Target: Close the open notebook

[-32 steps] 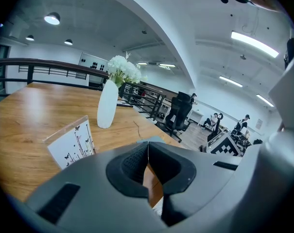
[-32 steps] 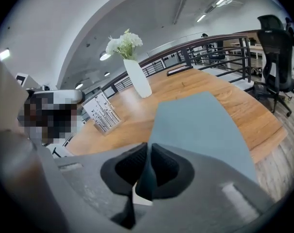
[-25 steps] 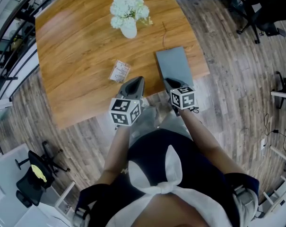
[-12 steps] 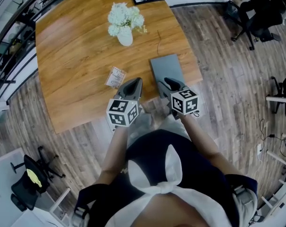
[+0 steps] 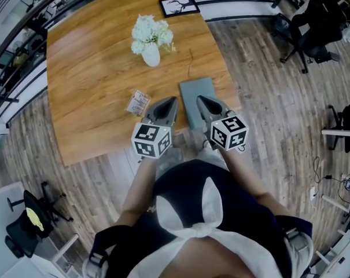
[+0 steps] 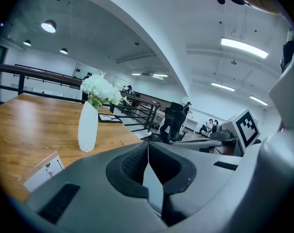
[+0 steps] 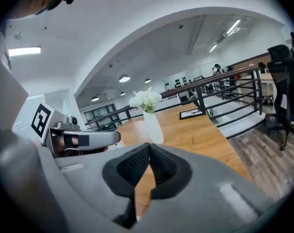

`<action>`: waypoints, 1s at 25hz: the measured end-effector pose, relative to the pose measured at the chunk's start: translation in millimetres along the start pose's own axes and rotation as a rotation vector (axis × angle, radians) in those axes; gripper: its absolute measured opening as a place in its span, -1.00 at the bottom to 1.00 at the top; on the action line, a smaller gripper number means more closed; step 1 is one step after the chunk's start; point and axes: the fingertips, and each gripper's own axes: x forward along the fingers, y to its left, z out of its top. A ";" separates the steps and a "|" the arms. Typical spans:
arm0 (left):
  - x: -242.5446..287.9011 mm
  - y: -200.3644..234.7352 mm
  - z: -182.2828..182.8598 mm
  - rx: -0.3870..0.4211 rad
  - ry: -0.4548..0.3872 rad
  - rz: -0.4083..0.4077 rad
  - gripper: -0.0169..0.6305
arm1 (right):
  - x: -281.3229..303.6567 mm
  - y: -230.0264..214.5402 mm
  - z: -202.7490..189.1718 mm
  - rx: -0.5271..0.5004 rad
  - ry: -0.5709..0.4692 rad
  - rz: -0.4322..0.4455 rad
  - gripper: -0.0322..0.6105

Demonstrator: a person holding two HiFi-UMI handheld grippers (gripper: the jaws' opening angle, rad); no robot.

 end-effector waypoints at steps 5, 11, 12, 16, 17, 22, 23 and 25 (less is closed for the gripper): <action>6.6 -11.5 13.7 0.011 -0.027 -0.004 -0.89 | -6.5 6.1 15.9 -0.061 0.004 0.035 -0.91; 12.0 -23.5 20.7 0.016 -0.051 0.002 -0.89 | -13.3 6.8 25.3 -0.110 -0.001 0.059 -0.91; 13.5 -24.9 21.4 0.016 -0.054 0.002 -0.89 | -13.5 6.3 26.2 -0.115 -0.001 0.062 -0.91; 16.4 -29.5 26.3 0.018 -0.067 0.008 -0.89 | -13.7 5.9 32.5 -0.138 -0.003 0.073 -0.91; 16.9 -30.8 27.2 0.018 -0.070 0.011 -0.89 | -14.0 5.7 34.2 -0.144 -0.005 0.075 -0.91; 16.5 -35.1 26.3 0.016 -0.078 0.021 -0.89 | -16.1 5.9 34.9 -0.160 -0.004 0.084 -0.91; 16.6 -35.2 26.3 0.016 -0.078 0.022 -0.89 | -16.2 5.7 34.7 -0.163 -0.003 0.084 -0.91; 17.1 -34.9 27.2 0.015 -0.081 0.026 -0.89 | -16.0 5.0 34.8 -0.169 0.000 0.084 -0.91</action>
